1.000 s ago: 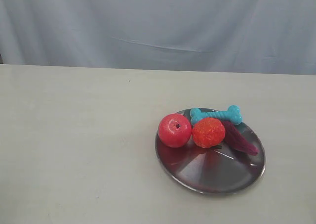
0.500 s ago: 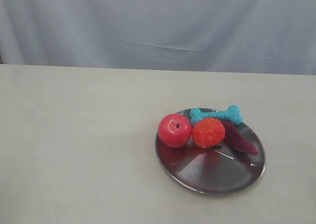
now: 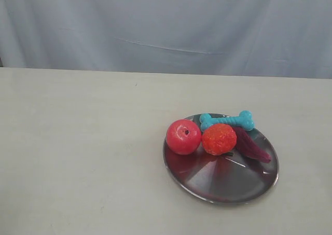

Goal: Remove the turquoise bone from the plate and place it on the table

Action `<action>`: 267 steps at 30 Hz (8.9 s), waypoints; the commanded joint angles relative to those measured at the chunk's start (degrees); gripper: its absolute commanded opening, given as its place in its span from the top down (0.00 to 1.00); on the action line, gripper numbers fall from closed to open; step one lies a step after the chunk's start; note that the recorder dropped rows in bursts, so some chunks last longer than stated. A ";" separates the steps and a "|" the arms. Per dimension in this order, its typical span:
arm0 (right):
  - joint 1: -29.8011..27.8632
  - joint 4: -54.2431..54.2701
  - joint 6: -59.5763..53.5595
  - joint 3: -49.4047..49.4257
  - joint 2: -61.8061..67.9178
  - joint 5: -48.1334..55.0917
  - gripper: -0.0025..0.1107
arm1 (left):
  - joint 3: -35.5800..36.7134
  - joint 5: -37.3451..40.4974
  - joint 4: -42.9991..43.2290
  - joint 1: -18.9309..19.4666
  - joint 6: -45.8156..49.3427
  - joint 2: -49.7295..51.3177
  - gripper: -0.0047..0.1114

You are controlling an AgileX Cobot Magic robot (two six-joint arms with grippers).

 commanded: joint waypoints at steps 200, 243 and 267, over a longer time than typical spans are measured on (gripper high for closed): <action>-6.92 -7.58 3.86 -66.98 116.72 53.54 0.98 | 0.15 -0.31 0.00 0.26 -0.24 -0.07 0.96; 5.09 -1.12 -3.29 -49.45 53.11 23.72 0.97 | 0.15 -0.31 0.00 0.26 -0.24 -0.07 0.96; 5.78 4.91 -2.80 -18.39 18.44 15.16 0.98 | 0.15 -0.31 0.00 0.26 -0.24 -0.07 0.96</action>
